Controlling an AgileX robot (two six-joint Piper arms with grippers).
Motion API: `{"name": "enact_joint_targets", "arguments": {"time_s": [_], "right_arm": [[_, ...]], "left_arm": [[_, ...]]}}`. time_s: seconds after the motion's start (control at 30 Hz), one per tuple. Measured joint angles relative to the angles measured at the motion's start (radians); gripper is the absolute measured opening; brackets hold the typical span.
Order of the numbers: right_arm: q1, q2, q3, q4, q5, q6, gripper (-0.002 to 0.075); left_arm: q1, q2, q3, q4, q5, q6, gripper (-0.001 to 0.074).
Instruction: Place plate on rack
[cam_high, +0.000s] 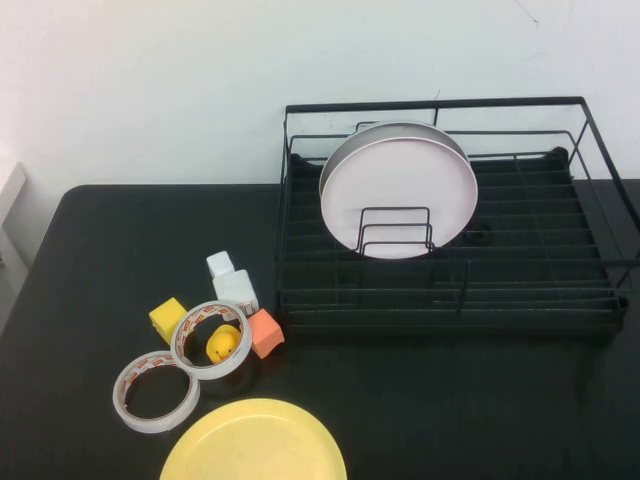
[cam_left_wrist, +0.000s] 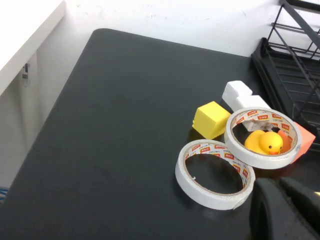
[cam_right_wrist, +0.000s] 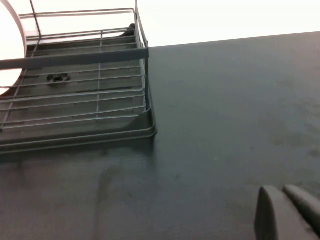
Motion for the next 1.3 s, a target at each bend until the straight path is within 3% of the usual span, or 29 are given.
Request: {"name": "enact_joint_targets", "arguments": {"time_s": [0.3, 0.43, 0.53, 0.67, 0.8, 1.17, 1.3], "right_arm": [[0.0, 0.0, 0.0, 0.0, 0.0, 0.0, -0.0002], [0.0, 0.0, 0.0, 0.0, 0.0, 0.0, -0.0002], [0.0, 0.0, 0.0, 0.0, 0.0, 0.0, -0.0002], [0.0, 0.0, 0.0, 0.0, 0.0, 0.0, -0.0002], [0.0, 0.0, 0.0, 0.0, 0.0, 0.0, -0.0002], [0.0, 0.0, 0.0, 0.0, 0.0, 0.0, -0.0002], [0.0, 0.0, 0.0, 0.0, 0.0, 0.0, -0.0002]], "left_arm": [[0.0, 0.0, 0.0, -0.008, -0.002, 0.0, -0.0003], [0.0, 0.0, 0.0, -0.116, -0.009, 0.0, -0.0003], [0.0, 0.0, 0.002, -0.276, -0.027, -0.028, -0.0003], [0.0, 0.0, 0.002, -0.684, -0.065, -0.162, -0.0003], [0.0, 0.0, 0.002, -0.935, -0.107, -0.176, -0.0003], [0.0, 0.0, 0.002, -1.003, -0.191, -0.146, -0.0003], [0.0, 0.0, -0.005, -0.999, -0.182, -0.035, -0.0002]]}}
